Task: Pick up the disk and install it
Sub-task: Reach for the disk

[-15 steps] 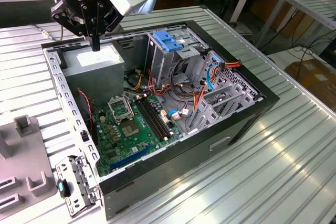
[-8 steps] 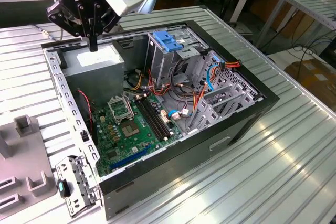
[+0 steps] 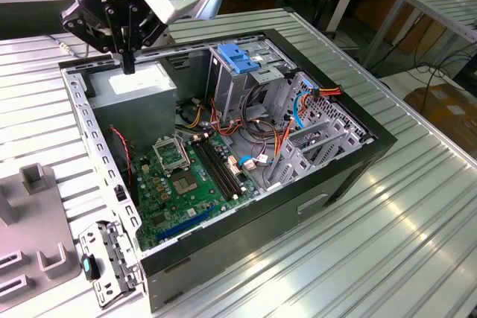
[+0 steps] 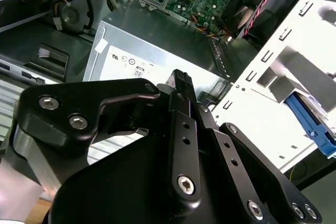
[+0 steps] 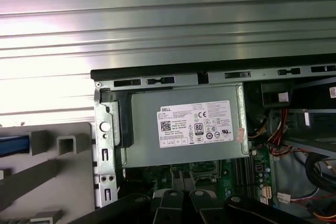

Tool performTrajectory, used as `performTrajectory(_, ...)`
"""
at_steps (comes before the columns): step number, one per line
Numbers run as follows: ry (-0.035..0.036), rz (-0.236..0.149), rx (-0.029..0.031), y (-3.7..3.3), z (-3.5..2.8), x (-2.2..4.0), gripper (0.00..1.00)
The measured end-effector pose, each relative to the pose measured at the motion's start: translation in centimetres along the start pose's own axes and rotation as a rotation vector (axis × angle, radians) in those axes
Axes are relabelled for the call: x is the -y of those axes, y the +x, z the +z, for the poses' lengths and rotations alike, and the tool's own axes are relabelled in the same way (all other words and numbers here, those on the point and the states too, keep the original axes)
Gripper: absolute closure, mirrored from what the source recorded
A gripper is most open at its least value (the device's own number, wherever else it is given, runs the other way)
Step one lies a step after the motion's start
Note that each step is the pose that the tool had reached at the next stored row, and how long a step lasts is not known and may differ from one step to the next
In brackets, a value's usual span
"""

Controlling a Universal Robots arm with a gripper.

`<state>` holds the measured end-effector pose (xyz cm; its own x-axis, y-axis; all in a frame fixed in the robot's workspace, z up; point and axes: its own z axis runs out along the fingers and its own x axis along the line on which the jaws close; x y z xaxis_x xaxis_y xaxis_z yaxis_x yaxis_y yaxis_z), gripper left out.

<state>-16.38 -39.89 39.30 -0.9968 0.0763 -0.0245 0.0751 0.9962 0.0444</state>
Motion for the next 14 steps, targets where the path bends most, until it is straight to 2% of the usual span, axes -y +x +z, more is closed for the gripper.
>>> performTrajectory(14, 0.0, 0.0, 0.0, 0.97, -0.02, 0.07, 0.89)
